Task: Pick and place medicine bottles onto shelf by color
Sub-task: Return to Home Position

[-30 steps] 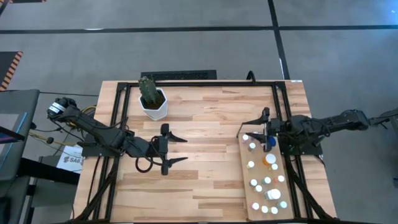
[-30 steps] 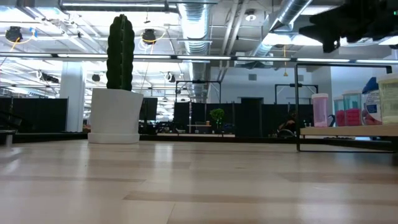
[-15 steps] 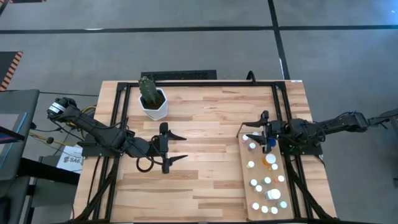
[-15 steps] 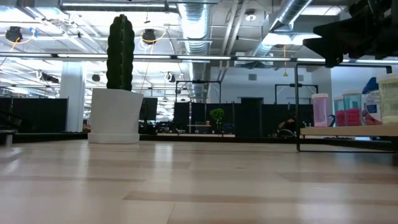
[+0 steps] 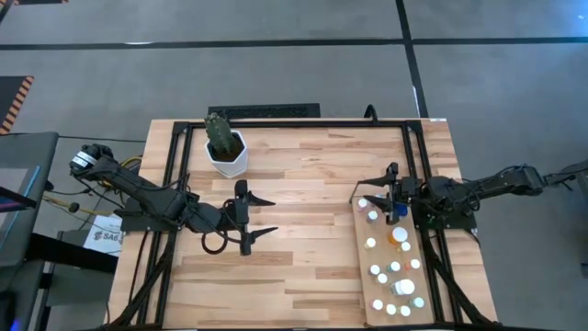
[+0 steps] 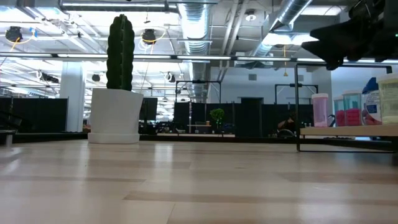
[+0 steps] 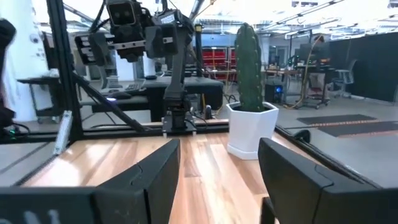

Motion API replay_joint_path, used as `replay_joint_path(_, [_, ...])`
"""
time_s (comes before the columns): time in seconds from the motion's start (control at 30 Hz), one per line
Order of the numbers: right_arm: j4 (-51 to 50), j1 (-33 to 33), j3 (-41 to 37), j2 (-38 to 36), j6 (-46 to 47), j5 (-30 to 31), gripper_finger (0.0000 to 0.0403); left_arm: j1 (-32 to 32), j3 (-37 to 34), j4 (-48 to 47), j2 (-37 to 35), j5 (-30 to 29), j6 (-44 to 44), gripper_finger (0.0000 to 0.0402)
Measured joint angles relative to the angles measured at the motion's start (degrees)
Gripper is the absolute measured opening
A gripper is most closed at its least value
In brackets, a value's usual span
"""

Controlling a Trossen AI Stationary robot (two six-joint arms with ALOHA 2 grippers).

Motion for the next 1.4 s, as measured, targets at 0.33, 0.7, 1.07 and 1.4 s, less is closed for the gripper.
replay_joint_path(0.33, [-0.7,0.0,0.0,0.0,0.0,0.0,0.0240,0.0,0.0,0.0,0.0,-1.7,-1.3,0.0288])
replay_joint_path(0.7, [-1.0,0.0,-0.1,0.0,0.0,0.1,0.0240,0.0,0.0,0.5,0.0,-6.3,3.3,0.0288])
replay_joint_path(1.07, [-1.1,0.0,-0.1,0.1,-0.1,0.1,0.0240,0.1,0.0,-0.2,0.0,-8.5,3.2,0.0288])
replay_joint_path(1.4, [-1.1,0.0,-0.2,0.1,-0.2,0.1,0.0240,0.1,0.0,-0.2,0.0,-8.5,3.2,0.0288])
